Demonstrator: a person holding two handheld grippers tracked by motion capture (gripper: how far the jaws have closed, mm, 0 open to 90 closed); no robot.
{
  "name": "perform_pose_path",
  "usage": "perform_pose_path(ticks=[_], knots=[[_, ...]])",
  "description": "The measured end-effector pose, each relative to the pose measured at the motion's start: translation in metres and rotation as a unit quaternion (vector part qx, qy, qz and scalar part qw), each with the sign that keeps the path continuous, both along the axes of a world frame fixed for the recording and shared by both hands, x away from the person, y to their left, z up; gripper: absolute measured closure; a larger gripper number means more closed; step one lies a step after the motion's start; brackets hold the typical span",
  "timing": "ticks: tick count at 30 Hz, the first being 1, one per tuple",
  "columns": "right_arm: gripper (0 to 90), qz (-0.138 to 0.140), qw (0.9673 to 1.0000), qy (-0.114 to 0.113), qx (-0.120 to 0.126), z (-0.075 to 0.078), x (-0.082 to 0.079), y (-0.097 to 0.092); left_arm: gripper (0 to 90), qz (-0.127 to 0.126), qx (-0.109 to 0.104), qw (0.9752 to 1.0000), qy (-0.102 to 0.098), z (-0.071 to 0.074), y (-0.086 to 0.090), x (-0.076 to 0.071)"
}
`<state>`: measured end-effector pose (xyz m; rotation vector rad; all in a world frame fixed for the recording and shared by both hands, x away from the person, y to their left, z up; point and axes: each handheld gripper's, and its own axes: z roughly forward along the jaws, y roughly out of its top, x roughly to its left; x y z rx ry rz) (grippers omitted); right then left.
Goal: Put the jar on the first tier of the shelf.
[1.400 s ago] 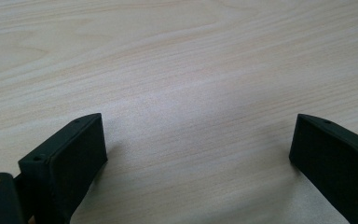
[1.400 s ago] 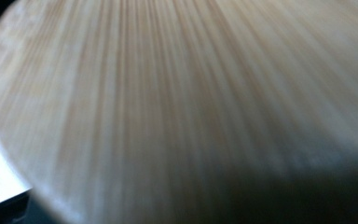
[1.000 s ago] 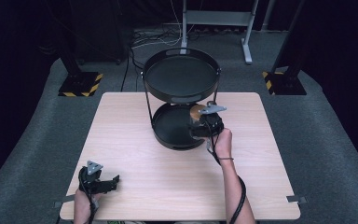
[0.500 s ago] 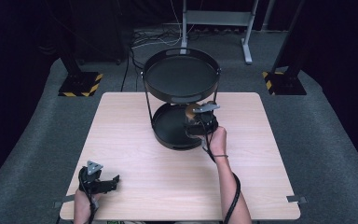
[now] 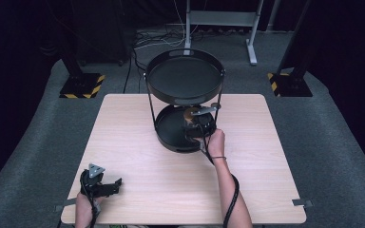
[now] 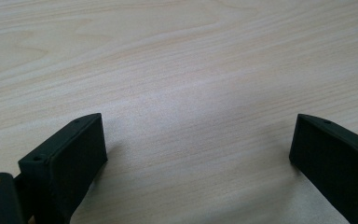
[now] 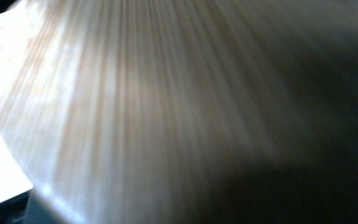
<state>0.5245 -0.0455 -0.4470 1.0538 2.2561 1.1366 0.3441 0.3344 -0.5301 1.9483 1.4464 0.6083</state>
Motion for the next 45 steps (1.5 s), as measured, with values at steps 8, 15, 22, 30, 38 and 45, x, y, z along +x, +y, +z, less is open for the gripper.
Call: perform_pose_path(ticks=[8,15,22,30,38,45], knots=[[25.7,-0.005,0.9999,0.012,0.001,-0.015,0.008,0.007,3.6,0.0,0.0,1.0,0.0,0.0,0.0,0.0],[25.7,-0.014,0.9997,0.017,0.005,-0.025,0.013,0.009,3.5,0.0,0.0,1.0,0.0,0.0,0.0,0.0],[25.7,-0.02,0.9996,0.016,0.009,-0.028,0.016,0.008,3.5,0.0,0.0,1.0,0.0,0.0,0.0,0.0],[25.7,-0.028,0.9994,0.012,0.015,-0.033,0.019,0.009,3.6,0.0,0.0,1.0,0.0,0.0,0.0,0.0],[25.7,-0.038,0.9991,0.01,0.017,-0.036,0.022,0.012,3.5,0.0,0.0,1.0,0.0,0.0,0.0,0.0],[25.7,-0.042,0.999,0.007,0.015,-0.038,0.025,0.017,3.5,0.0,0.0,1.0,0.0,0.0,0.0,0.0]])
